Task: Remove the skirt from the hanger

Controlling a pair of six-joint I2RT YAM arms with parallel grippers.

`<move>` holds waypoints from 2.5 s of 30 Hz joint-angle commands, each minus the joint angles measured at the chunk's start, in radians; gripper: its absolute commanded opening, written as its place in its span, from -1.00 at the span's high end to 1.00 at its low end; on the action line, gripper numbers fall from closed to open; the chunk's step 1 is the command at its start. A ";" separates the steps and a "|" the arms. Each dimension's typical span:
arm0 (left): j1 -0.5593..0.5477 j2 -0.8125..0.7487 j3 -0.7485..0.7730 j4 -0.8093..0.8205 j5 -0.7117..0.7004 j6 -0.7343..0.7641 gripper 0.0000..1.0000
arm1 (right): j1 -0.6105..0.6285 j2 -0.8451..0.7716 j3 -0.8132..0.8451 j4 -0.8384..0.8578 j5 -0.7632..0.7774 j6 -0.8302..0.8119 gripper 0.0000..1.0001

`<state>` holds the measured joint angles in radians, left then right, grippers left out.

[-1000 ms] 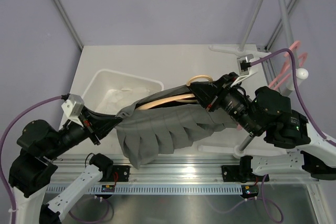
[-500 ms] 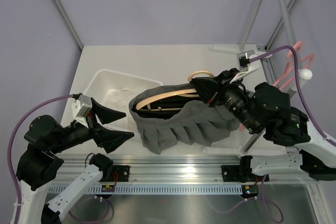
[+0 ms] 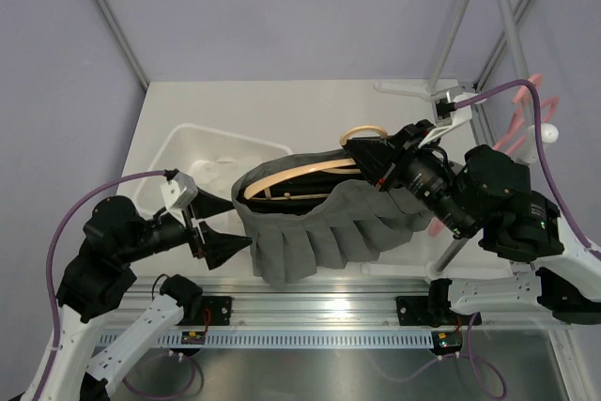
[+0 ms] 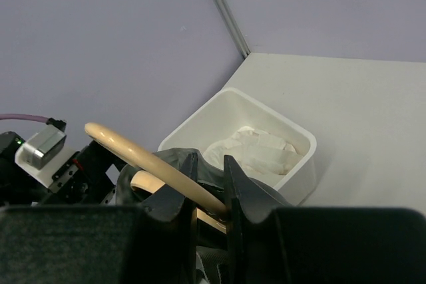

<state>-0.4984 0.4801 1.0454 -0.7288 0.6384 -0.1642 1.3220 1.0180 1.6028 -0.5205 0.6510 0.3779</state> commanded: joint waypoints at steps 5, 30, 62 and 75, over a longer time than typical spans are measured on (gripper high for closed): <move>0.000 -0.103 -0.084 0.091 0.018 0.123 -0.98 | -0.009 -0.039 0.086 0.054 -0.040 0.047 1.00; 0.001 -0.087 -0.292 0.240 -0.194 -0.158 1.00 | -0.009 -0.084 0.125 0.086 -0.074 0.082 1.00; 0.000 -0.179 -0.344 0.161 -0.042 -0.279 1.00 | -0.009 0.040 0.318 0.238 0.068 -0.128 1.00; 0.000 -0.123 -0.269 0.196 0.020 -0.255 1.00 | -0.010 0.102 0.355 0.068 -0.034 -0.103 1.00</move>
<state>-0.4999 0.3351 0.7185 -0.4858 0.6437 -0.4412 1.3201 1.1233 1.8801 -0.4648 0.6231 0.3286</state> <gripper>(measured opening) 0.012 0.219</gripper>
